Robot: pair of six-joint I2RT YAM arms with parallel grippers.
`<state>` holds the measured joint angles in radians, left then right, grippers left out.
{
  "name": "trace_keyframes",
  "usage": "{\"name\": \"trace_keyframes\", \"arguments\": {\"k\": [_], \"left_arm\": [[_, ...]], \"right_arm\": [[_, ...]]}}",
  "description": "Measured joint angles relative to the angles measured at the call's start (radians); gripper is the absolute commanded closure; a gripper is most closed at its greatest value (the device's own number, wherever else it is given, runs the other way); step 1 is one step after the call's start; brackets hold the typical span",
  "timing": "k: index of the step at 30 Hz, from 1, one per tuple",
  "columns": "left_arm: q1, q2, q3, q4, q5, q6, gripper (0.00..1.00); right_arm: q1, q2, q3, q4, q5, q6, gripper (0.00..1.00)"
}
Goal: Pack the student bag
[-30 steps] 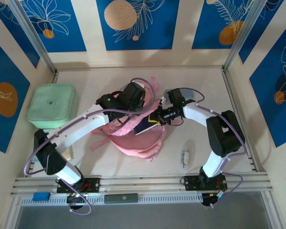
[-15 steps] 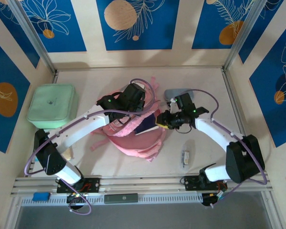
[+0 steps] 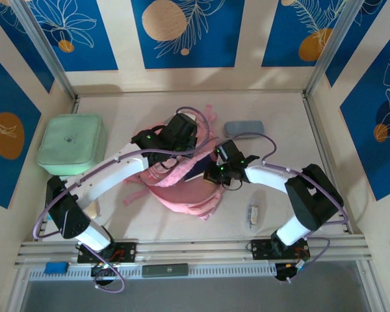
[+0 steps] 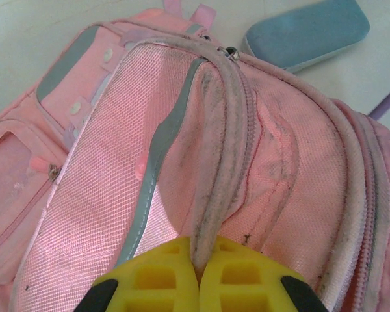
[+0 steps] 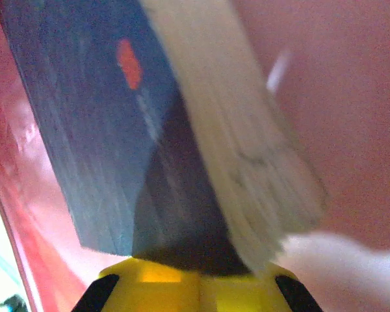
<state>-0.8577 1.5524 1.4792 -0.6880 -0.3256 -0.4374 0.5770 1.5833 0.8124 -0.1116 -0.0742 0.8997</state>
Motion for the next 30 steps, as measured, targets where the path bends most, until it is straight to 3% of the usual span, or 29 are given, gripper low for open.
{"name": "trace_keyframes", "arguments": {"k": [8, 13, 15, 18, 20, 25, 30], "left_arm": [[0.0, -0.009, -0.009, 0.008, 0.018, -0.037, 1.0], [0.0, -0.008, -0.035, 0.042, 0.03, -0.036, 0.96], [0.0, -0.008, -0.061, 0.06, 0.048, -0.037, 0.89], [0.0, -0.011, -0.095, 0.072, 0.085, -0.052, 0.67], [-0.001, -0.039, -0.145, 0.105, 0.123, -0.063, 0.58], [0.001, -0.258, -0.371, 0.199, 0.181, -0.105, 0.5], [0.041, -0.498, -0.562, 0.24, 0.182, -0.168, 0.45]], "right_arm": [[-0.036, 0.021, 0.024, 0.072, 0.024, -0.009, 0.99], [-0.033, -0.107, -0.051, 0.038, 0.011, -0.017, 0.96], [-0.031, -0.193, -0.07, -0.014, 0.013, -0.029, 0.95], [-0.022, -0.341, -0.082, -0.131, 0.053, -0.035, 0.94], [-0.018, -0.45, -0.086, -0.218, 0.08, -0.04, 0.92], [-0.006, -0.662, -0.09, -0.379, 0.097, -0.045, 0.89], [0.068, -0.683, -0.098, -0.424, 0.053, -0.027, 0.86]]}}
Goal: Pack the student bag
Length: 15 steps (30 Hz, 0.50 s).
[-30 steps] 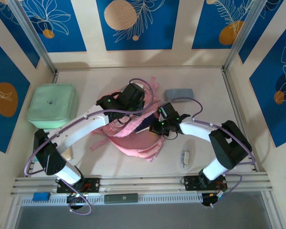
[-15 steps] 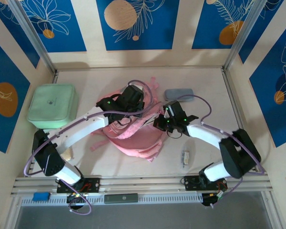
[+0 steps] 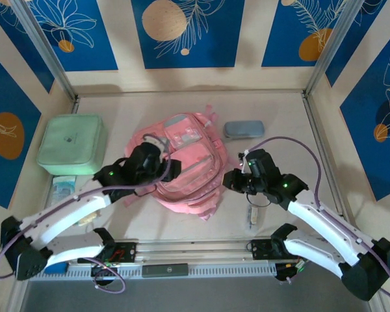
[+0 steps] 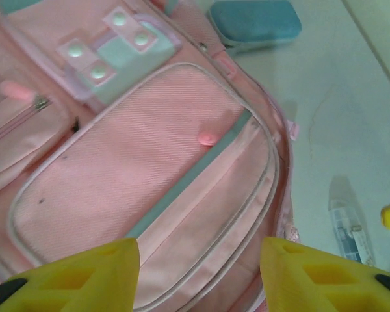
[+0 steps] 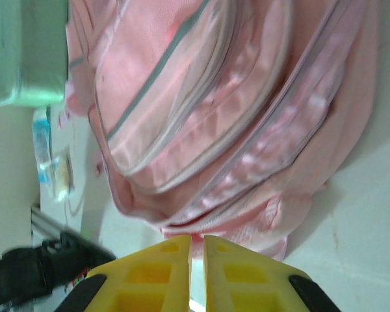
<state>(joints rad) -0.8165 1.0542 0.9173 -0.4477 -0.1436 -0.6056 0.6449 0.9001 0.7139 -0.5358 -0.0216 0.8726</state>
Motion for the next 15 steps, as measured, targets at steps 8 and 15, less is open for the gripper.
{"name": "trace_keyframes", "arguments": {"k": [8, 15], "left_arm": [[0.193, -0.216, -0.274, -0.01, -0.01, -0.132, 0.35], [0.402, -0.244, -0.421, 0.038, 0.092, -0.2, 0.34]], "right_arm": [[0.288, 0.285, 0.107, -0.034, 0.03, 0.011, 0.82], [0.422, 0.5, 0.288, -0.03, 0.106, 0.011, 0.82]]}}
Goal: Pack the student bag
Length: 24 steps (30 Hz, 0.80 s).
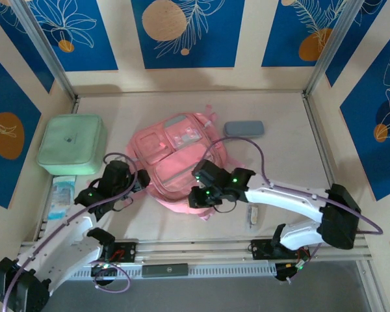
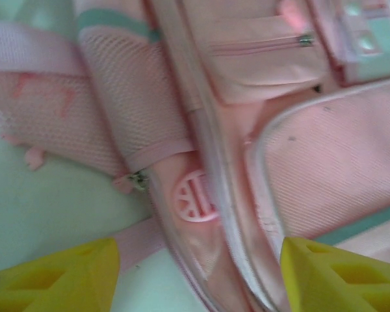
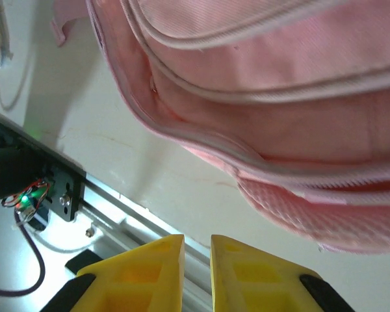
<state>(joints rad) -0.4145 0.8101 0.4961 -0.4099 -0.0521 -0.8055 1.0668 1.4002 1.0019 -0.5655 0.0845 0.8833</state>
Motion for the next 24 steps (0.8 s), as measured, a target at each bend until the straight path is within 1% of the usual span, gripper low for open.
{"name": "trace_keyframes", "arguments": {"k": [3, 5, 11, 13, 17, 24], "left_arm": [[0.082, 0.045, -0.055, 0.061, 0.054, -0.029, 0.37], [0.13, 0.076, -0.085, 0.099, 0.081, -0.037, 0.37], [0.25, 0.203, -0.098, 0.236, 0.164, -0.047, 0.37], [0.271, 0.262, -0.098, 0.293, 0.198, -0.055, 0.38], [0.3, 0.39, -0.095, 0.412, 0.267, -0.093, 0.46], [0.308, 0.489, -0.08, 0.531, 0.31, -0.141, 0.49]], "right_arm": [[0.014, 0.069, 0.043, 0.0, 0.024, 0.0, 0.82], [0.015, 0.101, 0.053, 0.0, 0.04, 0.0, 0.82], [0.015, 0.158, 0.053, -0.004, 0.063, 0.001, 0.82], [0.015, 0.168, 0.053, -0.004, 0.066, 0.001, 0.82], [0.013, 0.17, 0.052, -0.002, 0.066, 0.008, 0.82], [-0.003, 0.17, 0.025, 0.027, 0.065, 0.017, 0.82]]}}
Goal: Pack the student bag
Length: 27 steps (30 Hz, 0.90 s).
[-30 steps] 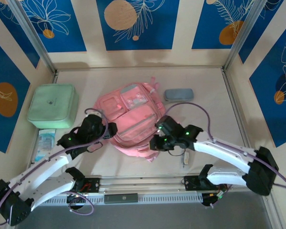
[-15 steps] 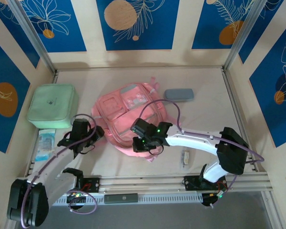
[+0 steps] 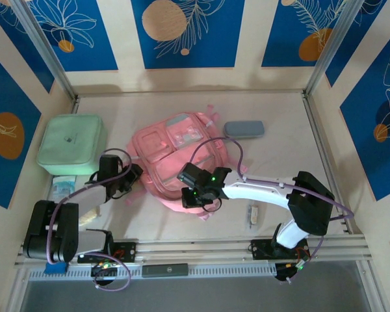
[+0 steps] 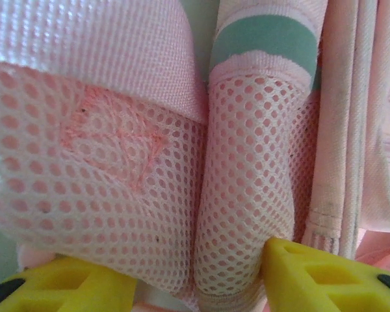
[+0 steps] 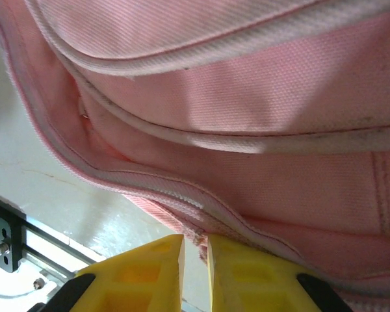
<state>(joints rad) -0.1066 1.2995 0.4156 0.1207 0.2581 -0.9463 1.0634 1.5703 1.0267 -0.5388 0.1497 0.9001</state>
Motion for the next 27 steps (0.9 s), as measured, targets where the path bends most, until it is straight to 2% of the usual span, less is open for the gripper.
{"name": "trace_keyframes", "arguments": {"k": [5, 10, 14, 19, 27], "left_arm": [[0.0, 0.046, 0.019, 0.056, 0.026, -0.048, 0.47], [0.0, 0.008, 0.019, 0.059, 0.03, -0.077, 0.47], [0.0, -0.058, 0.043, -0.012, 0.028, -0.056, 0.36], [0.0, -0.066, 0.118, -0.116, -0.009, -0.011, 0.32], [0.007, 0.069, 0.19, -0.154, -0.011, 0.014, 0.31]], "right_arm": [[-0.019, 0.004, -0.021, 0.022, -0.003, 0.002, 0.82], [-0.03, 0.006, -0.029, 0.03, -0.006, 0.002, 0.82], [-0.05, 0.006, -0.043, 0.036, -0.007, 0.002, 0.82], [-0.091, -0.003, -0.082, 0.06, -0.015, 0.002, 0.82], [-0.106, -0.016, -0.101, 0.071, -0.019, -0.002, 0.82]]}}
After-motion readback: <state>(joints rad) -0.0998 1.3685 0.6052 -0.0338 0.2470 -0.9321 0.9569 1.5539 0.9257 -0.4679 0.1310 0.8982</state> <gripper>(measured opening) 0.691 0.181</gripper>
